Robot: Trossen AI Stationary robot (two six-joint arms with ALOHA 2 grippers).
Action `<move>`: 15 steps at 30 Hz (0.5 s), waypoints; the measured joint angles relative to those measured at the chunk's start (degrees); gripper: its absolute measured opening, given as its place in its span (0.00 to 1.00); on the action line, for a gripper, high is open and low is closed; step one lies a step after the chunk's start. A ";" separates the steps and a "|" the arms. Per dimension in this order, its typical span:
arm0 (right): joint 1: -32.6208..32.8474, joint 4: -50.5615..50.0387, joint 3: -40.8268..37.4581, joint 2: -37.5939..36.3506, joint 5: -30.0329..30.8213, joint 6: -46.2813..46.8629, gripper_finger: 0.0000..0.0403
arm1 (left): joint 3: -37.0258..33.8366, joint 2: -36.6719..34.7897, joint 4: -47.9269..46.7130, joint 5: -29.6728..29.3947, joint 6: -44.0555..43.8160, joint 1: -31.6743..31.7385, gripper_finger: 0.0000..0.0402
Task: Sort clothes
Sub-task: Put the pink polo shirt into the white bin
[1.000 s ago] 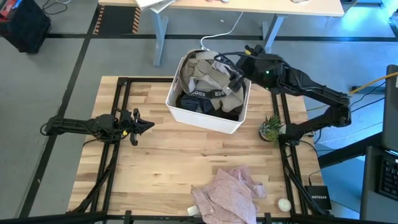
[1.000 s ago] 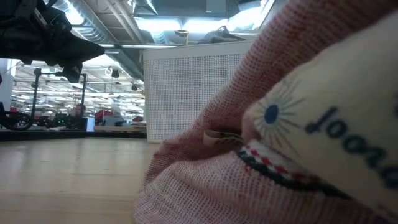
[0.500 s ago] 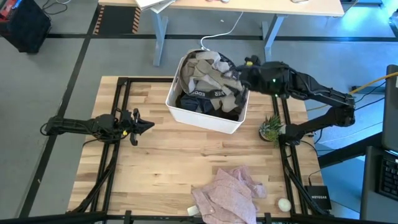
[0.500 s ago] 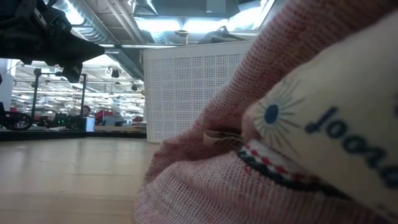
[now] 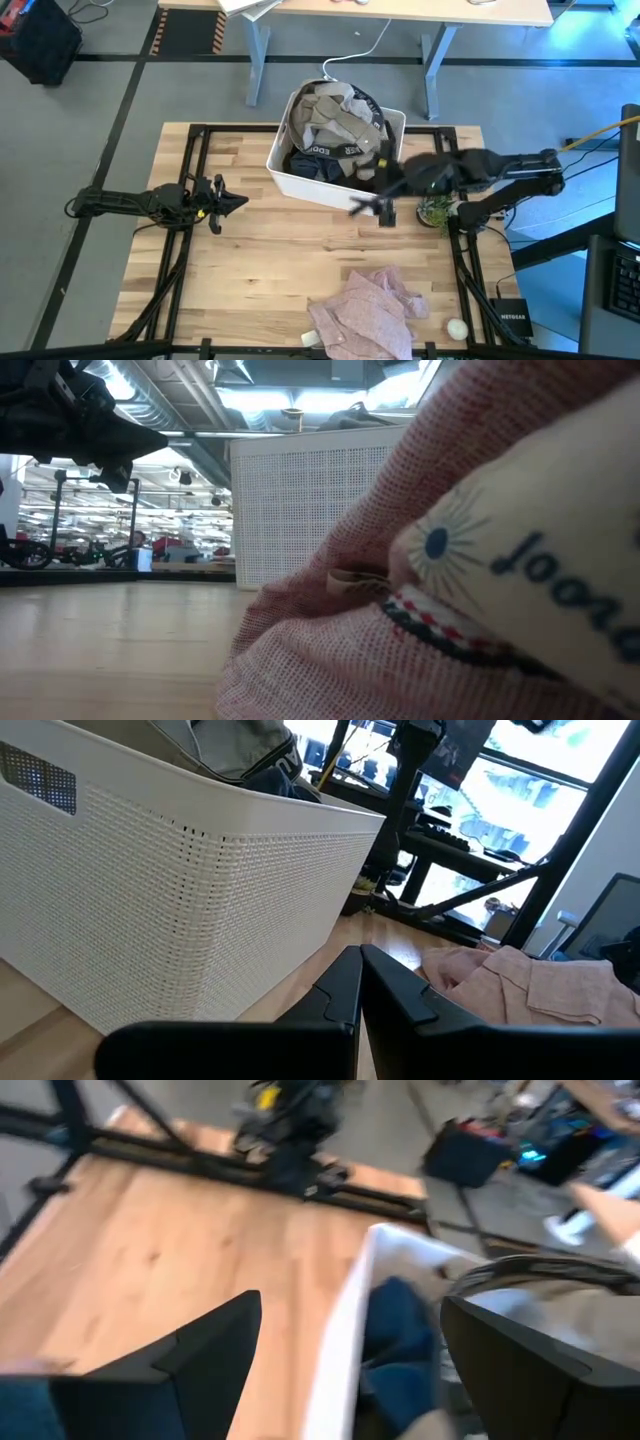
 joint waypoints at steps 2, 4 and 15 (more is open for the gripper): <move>2.51 -0.81 0.00 1.39 -0.04 1.34 0.80 | 0.01 0.01 0.00 0.00 -0.01 0.00 0.01; 5.07 -0.83 0.00 2.80 -0.04 2.69 0.80 | 0.00 -0.01 0.00 0.00 0.00 0.00 0.01; 20.13 -0.81 0.00 11.77 -0.08 12.96 0.80 | 0.01 0.01 0.00 0.00 -0.01 0.00 0.01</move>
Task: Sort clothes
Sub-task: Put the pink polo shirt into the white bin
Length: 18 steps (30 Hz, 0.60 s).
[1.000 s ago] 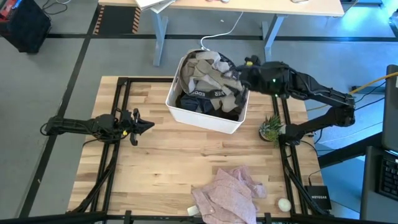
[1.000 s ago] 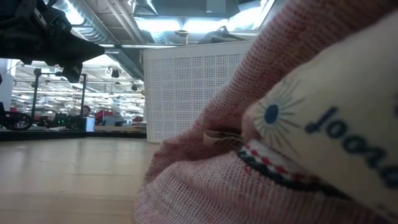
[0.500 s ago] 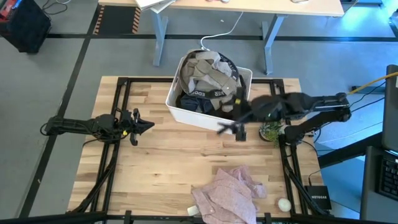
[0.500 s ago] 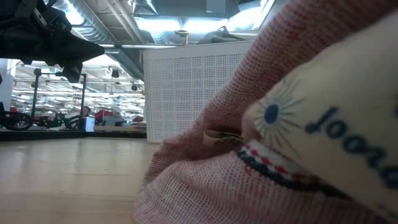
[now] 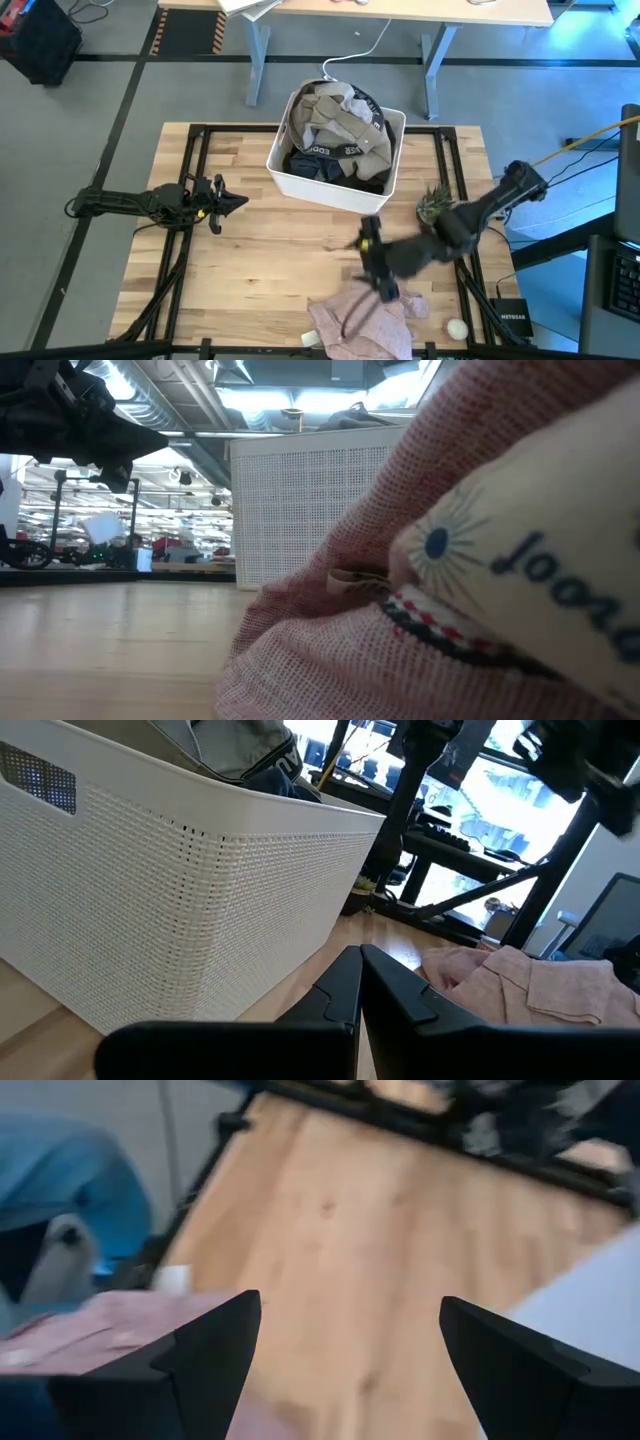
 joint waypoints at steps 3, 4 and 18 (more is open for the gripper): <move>4.09 -0.02 0.00 2.83 -0.03 4.41 0.80 | -0.01 -0.02 0.00 0.00 0.01 0.00 0.01; 5.40 -0.02 0.00 3.74 -0.03 5.85 0.80 | -0.02 0.00 0.00 0.00 0.00 0.00 0.01; 16.77 2.16 -0.02 16.37 -0.56 13.77 0.80 | -0.01 -0.02 0.00 -0.01 0.01 0.00 0.01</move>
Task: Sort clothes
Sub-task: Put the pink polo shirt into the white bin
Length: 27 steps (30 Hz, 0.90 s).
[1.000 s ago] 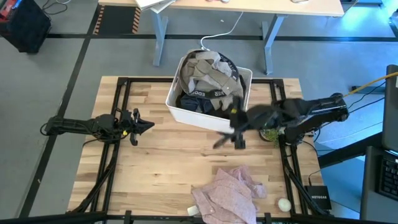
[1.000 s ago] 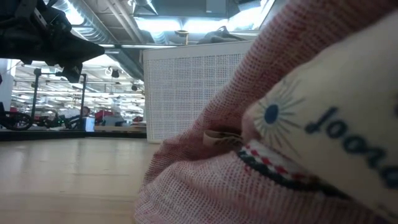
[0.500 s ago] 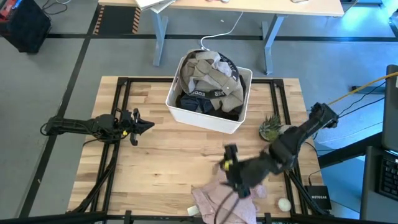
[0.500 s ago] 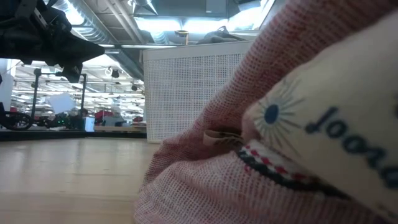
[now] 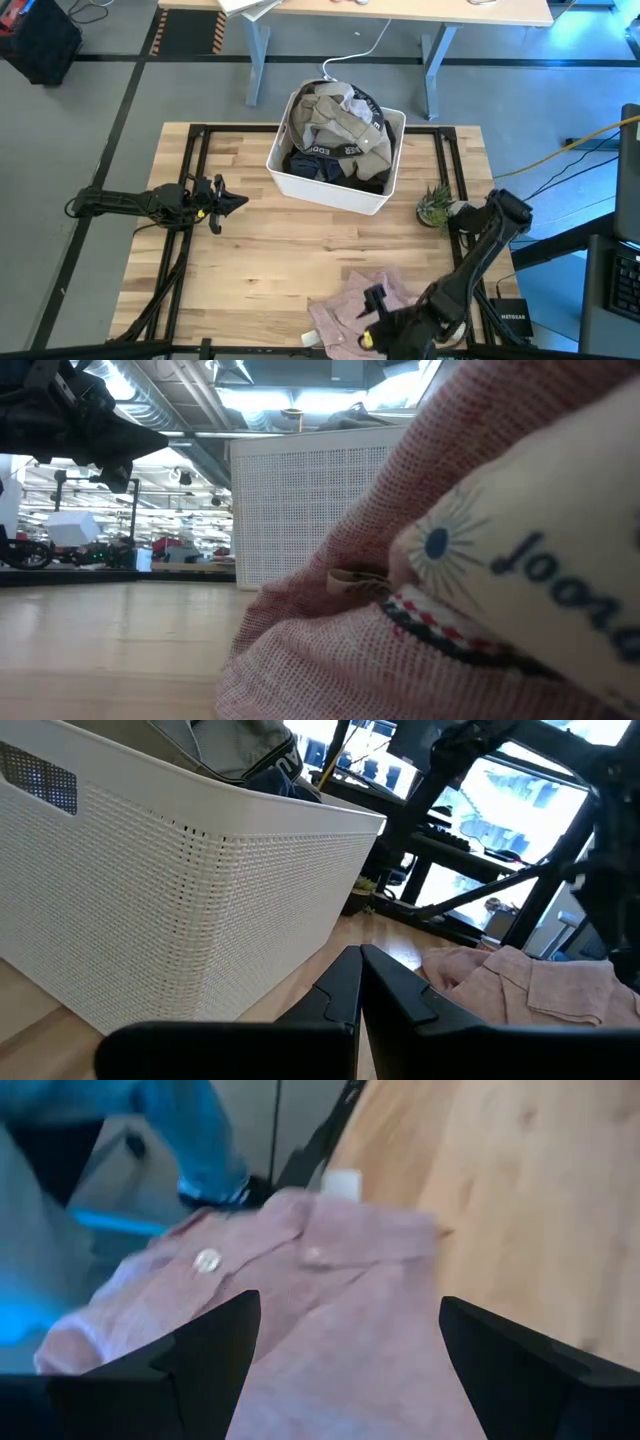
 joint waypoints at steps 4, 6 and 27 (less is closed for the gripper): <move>0.84 0.02 0.00 2.99 -6.37 1.39 0.80 | -0.01 0.00 0.00 0.01 -0.01 0.00 0.01; 1.03 0.02 0.00 4.04 -8.42 1.76 0.80 | -0.01 0.00 0.00 0.01 -0.01 0.00 0.01; -6.56 -14.44 0.39 20.63 -10.37 -2.26 0.72 | 0.00 0.00 -0.02 0.01 0.01 -0.01 0.01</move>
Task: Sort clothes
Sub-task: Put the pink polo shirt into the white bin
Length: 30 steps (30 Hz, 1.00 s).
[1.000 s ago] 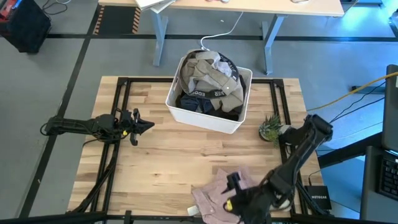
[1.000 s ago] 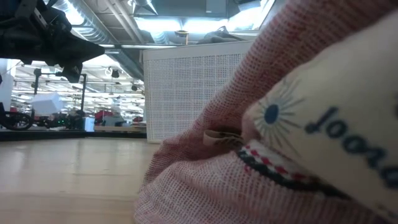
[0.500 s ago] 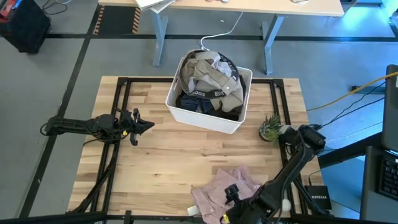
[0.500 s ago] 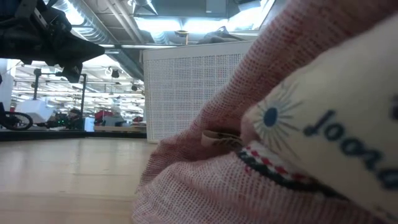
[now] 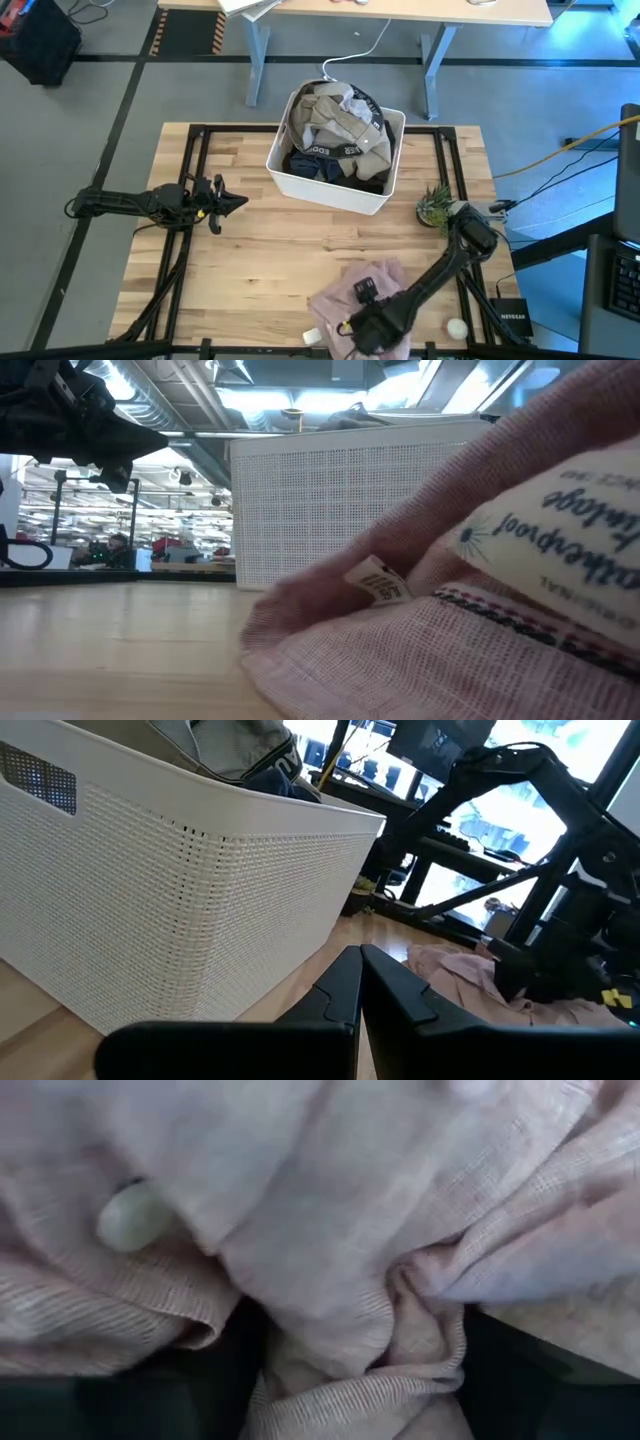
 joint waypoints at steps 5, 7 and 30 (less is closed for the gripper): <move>-2.33 0.06 -0.11 0.16 -0.70 -1.75 0.52 | 0.01 0.00 0.00 0.00 -0.02 0.01 0.01; -3.03 -0.01 -0.11 0.19 -1.21 -2.18 0.43 | 0.00 0.00 0.00 0.00 -0.01 -0.01 0.01; -5.46 -2.85 -0.76 -14.63 9.56 -2.92 0.12 | 0.01 0.00 0.01 0.00 0.00 0.00 0.01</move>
